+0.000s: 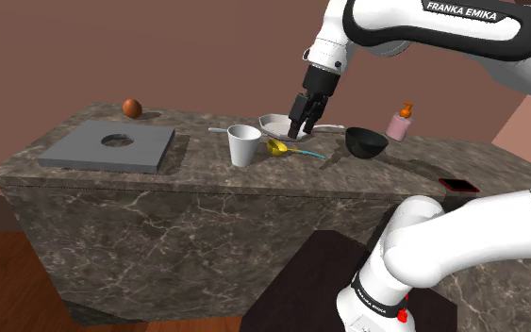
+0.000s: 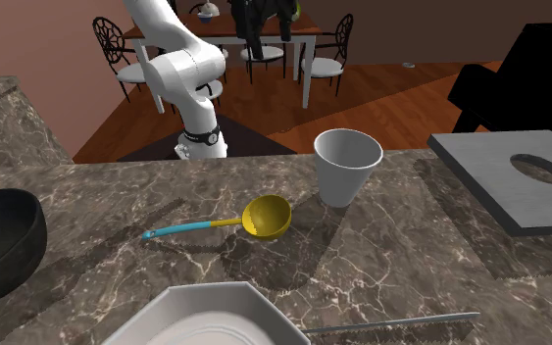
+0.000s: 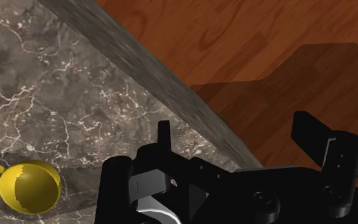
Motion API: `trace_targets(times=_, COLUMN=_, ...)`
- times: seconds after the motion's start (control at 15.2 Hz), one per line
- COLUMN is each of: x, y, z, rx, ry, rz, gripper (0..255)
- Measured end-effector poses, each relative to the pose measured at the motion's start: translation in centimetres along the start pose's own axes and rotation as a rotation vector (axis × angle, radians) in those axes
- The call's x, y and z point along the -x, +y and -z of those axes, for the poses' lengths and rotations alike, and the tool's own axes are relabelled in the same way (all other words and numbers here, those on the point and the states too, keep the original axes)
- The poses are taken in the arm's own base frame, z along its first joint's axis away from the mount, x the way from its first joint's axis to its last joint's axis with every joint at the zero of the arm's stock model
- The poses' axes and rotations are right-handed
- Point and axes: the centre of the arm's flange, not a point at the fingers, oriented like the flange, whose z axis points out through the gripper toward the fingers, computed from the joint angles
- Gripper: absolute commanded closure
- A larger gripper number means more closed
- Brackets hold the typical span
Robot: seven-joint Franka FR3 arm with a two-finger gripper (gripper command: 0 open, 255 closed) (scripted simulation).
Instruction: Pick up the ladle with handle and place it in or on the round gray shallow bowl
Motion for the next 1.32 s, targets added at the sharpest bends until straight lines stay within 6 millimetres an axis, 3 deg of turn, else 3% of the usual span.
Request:
trace_targets(times=0.26, x=-0.2, y=2.0, z=-1.2, rx=0.019, ry=0.001, rz=0.056, gripper=0)
trace_targets(times=0.59, x=-0.5, y=7.3, z=-4.4, rx=0.063, ry=0.004, rz=0.191, gripper=0)
trace_targets(times=1.32, x=-4.5, y=17.9, z=-9.8, rx=0.163, ry=0.012, rz=0.499, gripper=0)
